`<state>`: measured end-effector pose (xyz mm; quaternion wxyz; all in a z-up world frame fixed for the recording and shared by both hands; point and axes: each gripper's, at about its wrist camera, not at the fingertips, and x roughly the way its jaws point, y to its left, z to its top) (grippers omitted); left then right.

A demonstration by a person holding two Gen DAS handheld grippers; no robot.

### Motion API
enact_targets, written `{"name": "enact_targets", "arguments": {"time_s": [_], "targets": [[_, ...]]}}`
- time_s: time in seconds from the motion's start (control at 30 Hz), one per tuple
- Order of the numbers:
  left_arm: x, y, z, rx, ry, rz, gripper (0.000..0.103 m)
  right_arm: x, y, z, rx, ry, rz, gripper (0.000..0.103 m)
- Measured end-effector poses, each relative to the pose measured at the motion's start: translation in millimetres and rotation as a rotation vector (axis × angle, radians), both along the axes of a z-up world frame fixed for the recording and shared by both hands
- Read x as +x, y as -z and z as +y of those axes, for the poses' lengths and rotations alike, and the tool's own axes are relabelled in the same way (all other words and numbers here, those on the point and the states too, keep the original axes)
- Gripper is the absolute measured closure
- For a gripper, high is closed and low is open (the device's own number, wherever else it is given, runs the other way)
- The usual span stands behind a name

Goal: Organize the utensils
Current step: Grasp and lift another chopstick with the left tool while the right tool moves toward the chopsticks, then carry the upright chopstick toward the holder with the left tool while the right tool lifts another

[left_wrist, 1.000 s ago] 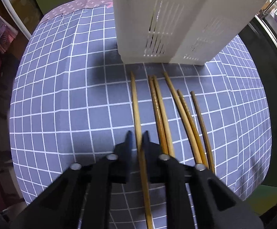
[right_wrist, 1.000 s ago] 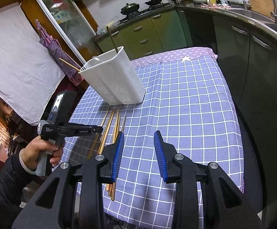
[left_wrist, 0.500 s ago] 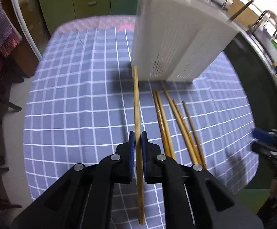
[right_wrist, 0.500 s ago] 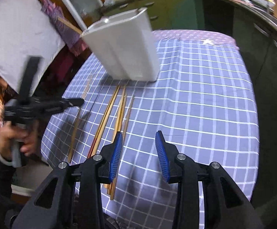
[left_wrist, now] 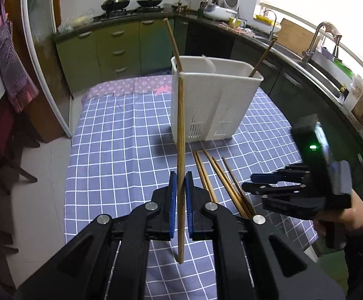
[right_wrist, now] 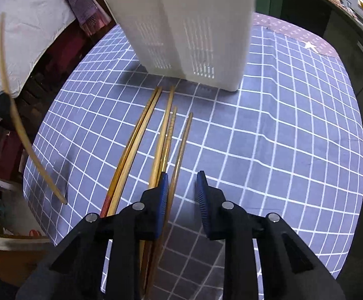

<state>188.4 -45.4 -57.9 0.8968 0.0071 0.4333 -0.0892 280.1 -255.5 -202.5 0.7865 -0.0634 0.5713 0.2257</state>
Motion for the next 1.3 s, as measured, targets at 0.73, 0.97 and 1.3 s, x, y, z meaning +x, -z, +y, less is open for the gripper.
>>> {"name": "enact_targets", "arguments": {"time_s": [0.73, 0.97, 1.3], "targets": [[-18, -10, -2, 0.030, 0.026, -0.076, 0.096, 5, -10, 26, -0.026, -0.001, -0.072, 0.096], [-19, -9, -1, 0.030, 0.026, -0.077, 0.096, -31, -89, -11, 0.126, 0.038, -0.270, 0.096], [-29, -12, 2, 0.031, 0.038, -0.089, 0.096, -96, -122, -53, 0.190, 0.071, -0.396, 0.096]]}}
